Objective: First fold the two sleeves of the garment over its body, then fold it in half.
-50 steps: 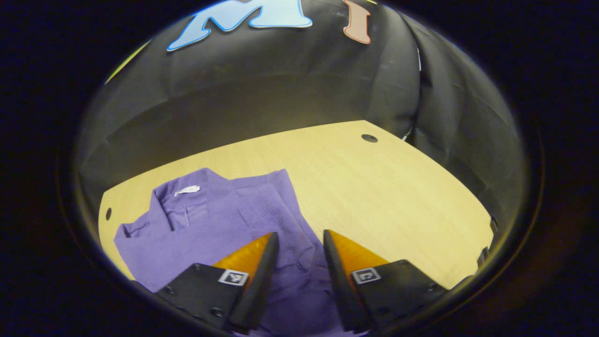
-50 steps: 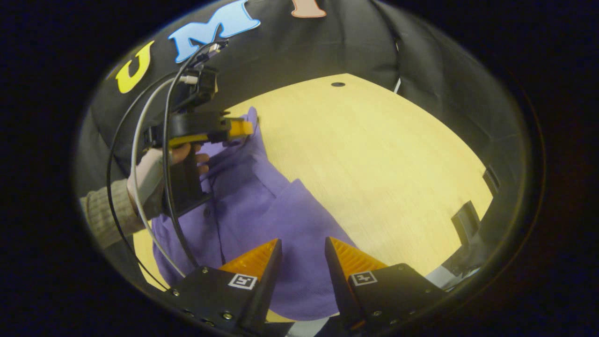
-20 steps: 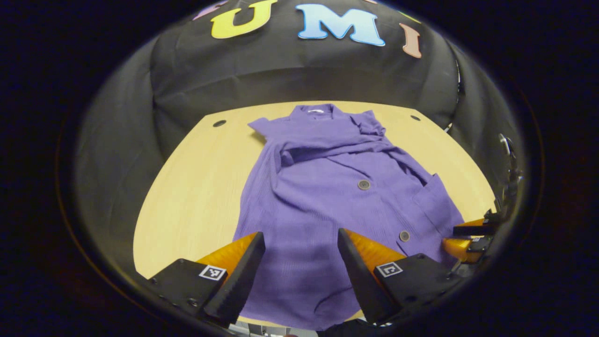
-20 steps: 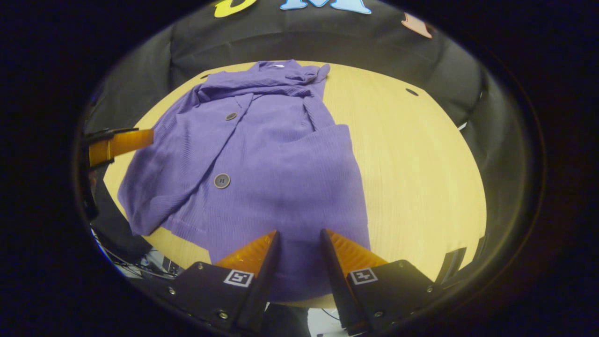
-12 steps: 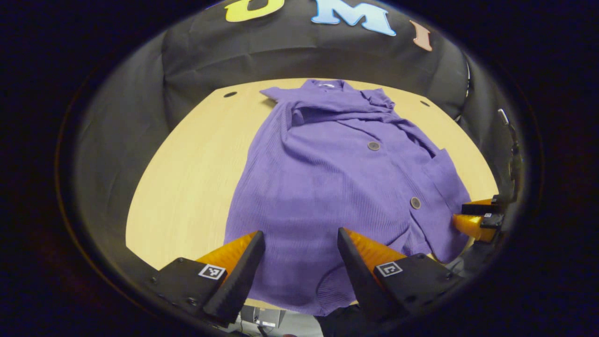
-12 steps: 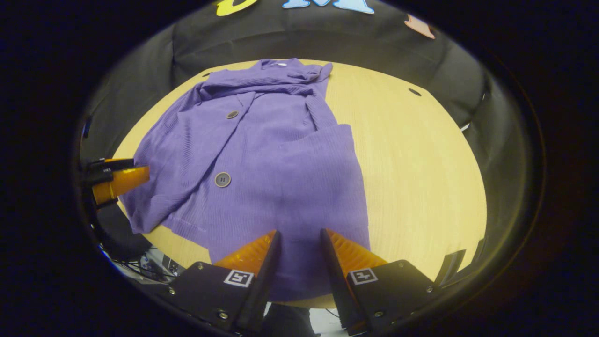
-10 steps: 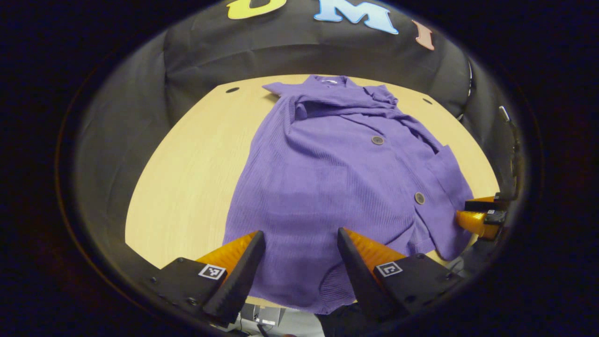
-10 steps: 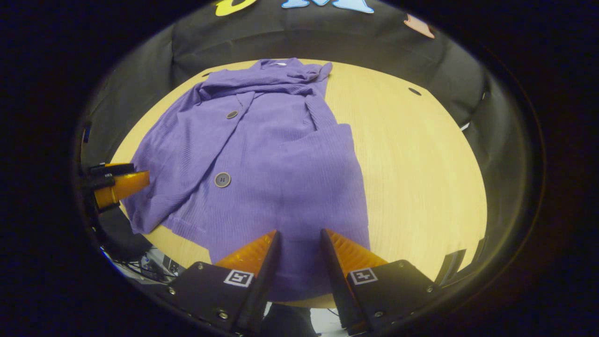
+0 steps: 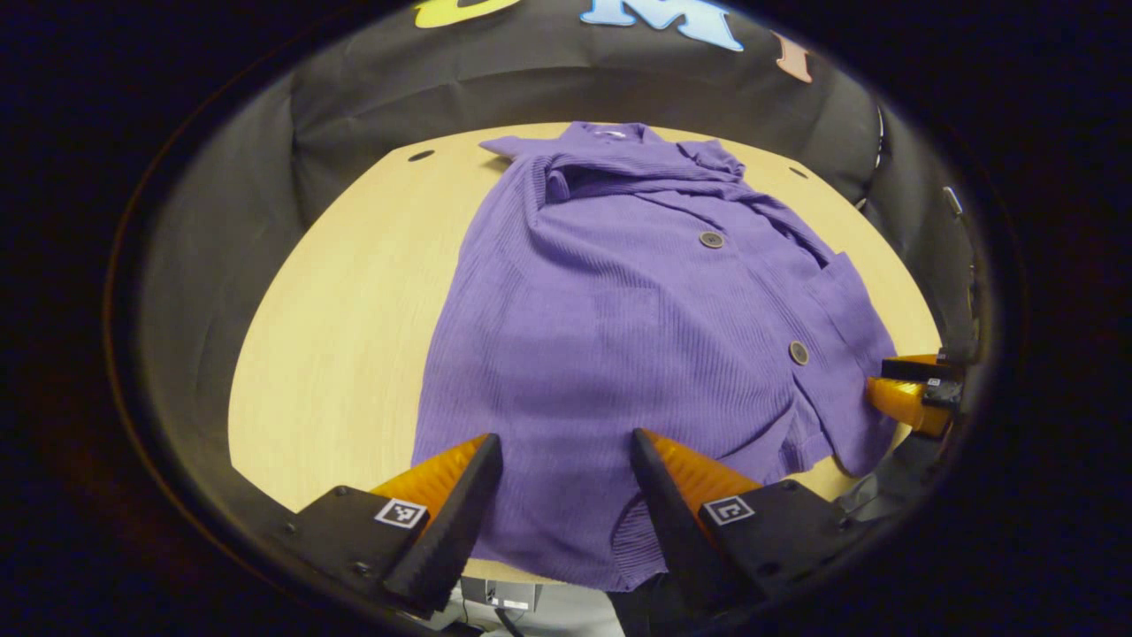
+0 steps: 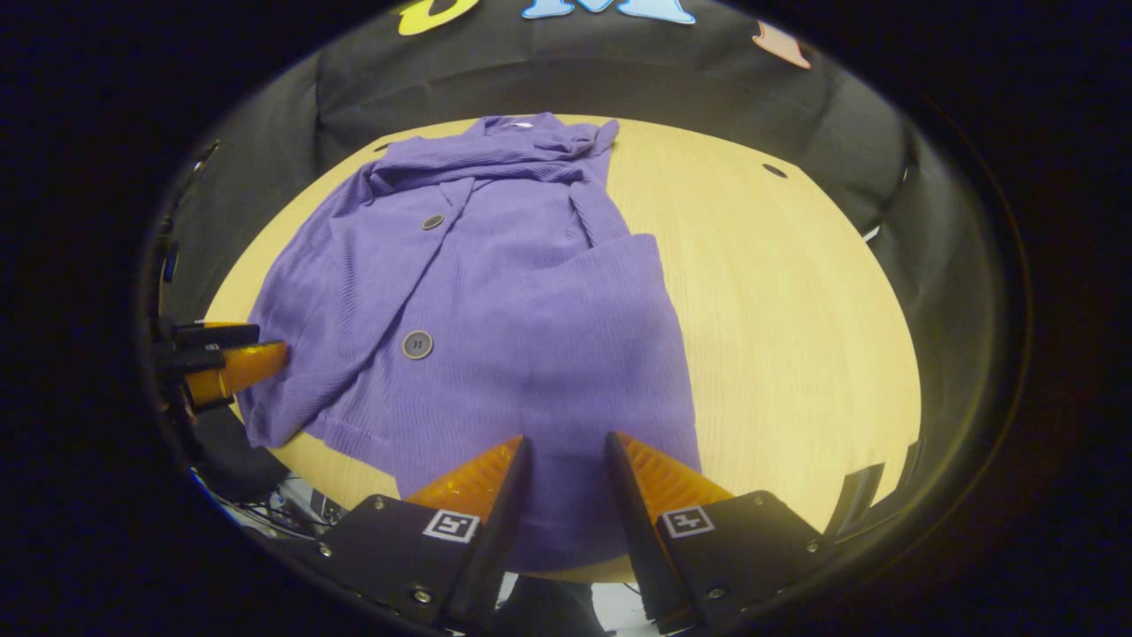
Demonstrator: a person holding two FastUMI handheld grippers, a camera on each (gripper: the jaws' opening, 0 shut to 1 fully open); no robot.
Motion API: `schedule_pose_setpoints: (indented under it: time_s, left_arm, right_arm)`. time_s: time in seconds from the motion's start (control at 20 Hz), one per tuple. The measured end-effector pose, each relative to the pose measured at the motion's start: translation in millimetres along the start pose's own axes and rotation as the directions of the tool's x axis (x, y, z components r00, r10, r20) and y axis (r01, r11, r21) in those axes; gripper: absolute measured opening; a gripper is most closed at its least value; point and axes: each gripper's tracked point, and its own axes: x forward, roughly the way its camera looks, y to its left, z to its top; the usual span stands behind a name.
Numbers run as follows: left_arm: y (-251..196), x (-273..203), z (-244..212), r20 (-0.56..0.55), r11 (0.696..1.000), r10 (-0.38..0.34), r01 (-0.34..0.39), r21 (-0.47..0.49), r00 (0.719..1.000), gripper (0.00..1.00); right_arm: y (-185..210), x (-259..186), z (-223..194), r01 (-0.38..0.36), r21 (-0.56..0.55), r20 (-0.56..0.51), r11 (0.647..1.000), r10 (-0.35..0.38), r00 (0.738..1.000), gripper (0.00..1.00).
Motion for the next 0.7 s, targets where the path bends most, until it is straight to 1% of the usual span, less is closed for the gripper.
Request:
schedule_pose_setpoints:
  time_s: [0.05,0.1,0.15,0.2,0.25,0.3,0.35,0.4,0.45,0.5,0.6,0.7]
  left_arm:
    - [-2,0,2,0.015,1.0,-0.004,0.004,-0.003,1.0,0.95]
    - [-5,2,4,0.029,1.0,-0.007,0.007,-0.002,1.0,0.9]
    - [-8,2,5,0.041,1.0,-0.014,0.013,0.005,0.999,0.8]
    - [-14,3,6,0.055,1.0,-0.025,0.024,0.007,0.998,0.76]
    - [-19,3,10,0.068,0.999,-0.036,0.037,-0.006,0.997,0.61]
    - [-22,4,12,0.082,0.999,-0.038,0.041,-0.033,0.996,0.4]
    - [-22,6,14,0.079,0.998,-0.024,0.028,-0.052,0.997,0.19]
    - [-21,6,13,0.079,0.998,-0.021,0.025,-0.06,0.997,0.18]
    - [-22,7,12,0.078,0.996,-0.012,0.019,-0.082,0.997,0.13]
    - [-22,6,14,0.079,0.996,-0.013,0.02,-0.083,0.997,0.08]
    - [-22,6,13,0.081,0.997,-0.013,0.019,-0.079,0.997,0.08]
    - [-23,7,16,0.089,0.998,-0.01,0.016,-0.058,0.996,0.07]
  right_arm:
    - [0,1,1,-0.003,-0.005,0.001,1.0,0.003,1.0,0.61]
    - [1,1,-1,-0.005,-0.018,0.004,1.0,0.005,1.0,0.58]
    - [3,0,1,-0.02,-0.031,0.009,0.999,0.021,1.0,0.6]
    - [5,0,-1,-0.023,-0.038,0.018,0.999,0.023,1.0,0.61]
    - [5,2,-1,-0.026,-0.048,0.02,0.998,0.027,0.999,0.49]
    - [4,3,-2,-0.025,-0.05,0.014,0.998,0.025,1.0,0.5]
    - [10,0,3,-0.057,-0.015,0.031,0.998,0.057,0.998,0.49]
    - [12,0,0,-0.045,0.029,0.031,0.999,0.044,0.999,0.26]
    - [10,2,3,-0.037,0.028,0.021,0.999,0.037,0.999,0.04]
    - [10,2,3,-0.033,0.005,0.01,0.999,0.032,0.999,0.04]
    - [10,1,9,-0.037,-0.006,0.013,0.999,0.038,0.999,0.04]
    - [11,1,9,-0.042,0.019,0.019,0.999,0.042,0.999,0.02]
